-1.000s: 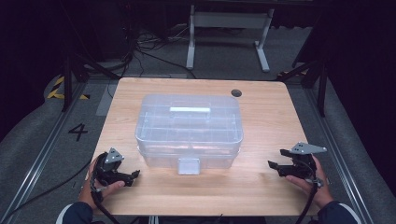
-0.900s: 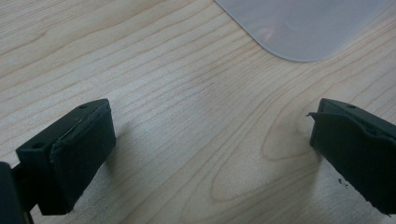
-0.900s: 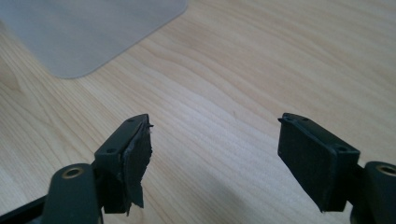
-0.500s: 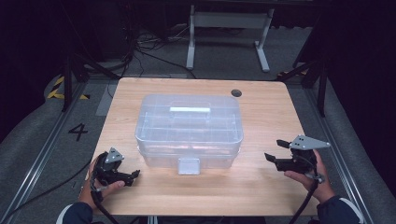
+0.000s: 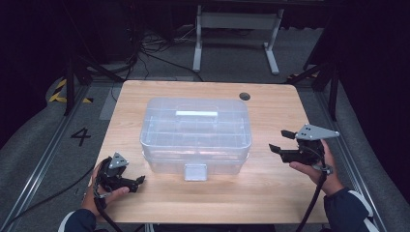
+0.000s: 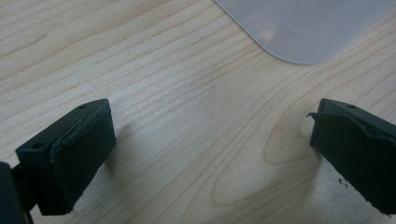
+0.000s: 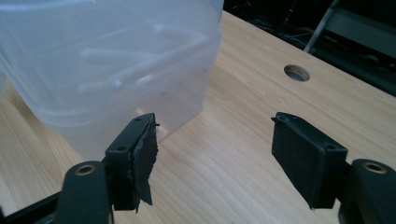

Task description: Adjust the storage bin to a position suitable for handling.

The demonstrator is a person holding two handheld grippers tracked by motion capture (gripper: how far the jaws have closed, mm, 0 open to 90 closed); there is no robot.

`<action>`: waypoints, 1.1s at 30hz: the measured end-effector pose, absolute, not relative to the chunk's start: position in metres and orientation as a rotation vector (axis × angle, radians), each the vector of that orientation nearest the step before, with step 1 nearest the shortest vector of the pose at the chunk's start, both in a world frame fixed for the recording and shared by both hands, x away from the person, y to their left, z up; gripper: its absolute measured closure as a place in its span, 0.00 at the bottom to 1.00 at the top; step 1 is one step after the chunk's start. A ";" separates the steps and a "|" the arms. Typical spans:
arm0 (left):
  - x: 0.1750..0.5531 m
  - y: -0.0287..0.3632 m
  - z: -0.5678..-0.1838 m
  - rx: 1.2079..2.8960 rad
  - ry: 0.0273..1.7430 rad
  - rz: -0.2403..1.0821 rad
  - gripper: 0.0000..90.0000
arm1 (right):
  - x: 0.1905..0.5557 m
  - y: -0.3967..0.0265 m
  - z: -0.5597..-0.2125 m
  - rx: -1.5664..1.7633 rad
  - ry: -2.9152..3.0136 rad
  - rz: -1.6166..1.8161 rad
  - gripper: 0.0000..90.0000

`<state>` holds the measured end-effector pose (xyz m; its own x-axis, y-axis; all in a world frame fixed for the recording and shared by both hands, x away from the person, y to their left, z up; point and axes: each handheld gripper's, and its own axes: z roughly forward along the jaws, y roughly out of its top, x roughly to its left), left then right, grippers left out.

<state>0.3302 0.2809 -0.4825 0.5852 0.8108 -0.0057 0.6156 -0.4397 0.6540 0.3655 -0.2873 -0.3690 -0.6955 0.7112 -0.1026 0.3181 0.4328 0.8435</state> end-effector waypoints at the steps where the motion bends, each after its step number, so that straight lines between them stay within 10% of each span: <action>1: 0.331 0.281 -0.482 2.204 1.126 0.421 0.01 | 0.366 -0.285 -0.367 0.860 2.242 1.189 0.35; 33: 0.338 0.276 -0.483 2.212 1.096 0.402 0.01 | 0.389 -0.207 -0.320 0.636 2.261 1.291 0.39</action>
<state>0.3380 0.2761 -0.4825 0.6075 0.7943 -0.0059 0.6026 -0.4560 0.6550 0.3895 -0.2071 -0.3195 -0.7888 0.5938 -0.1590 0.1647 0.4533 0.8760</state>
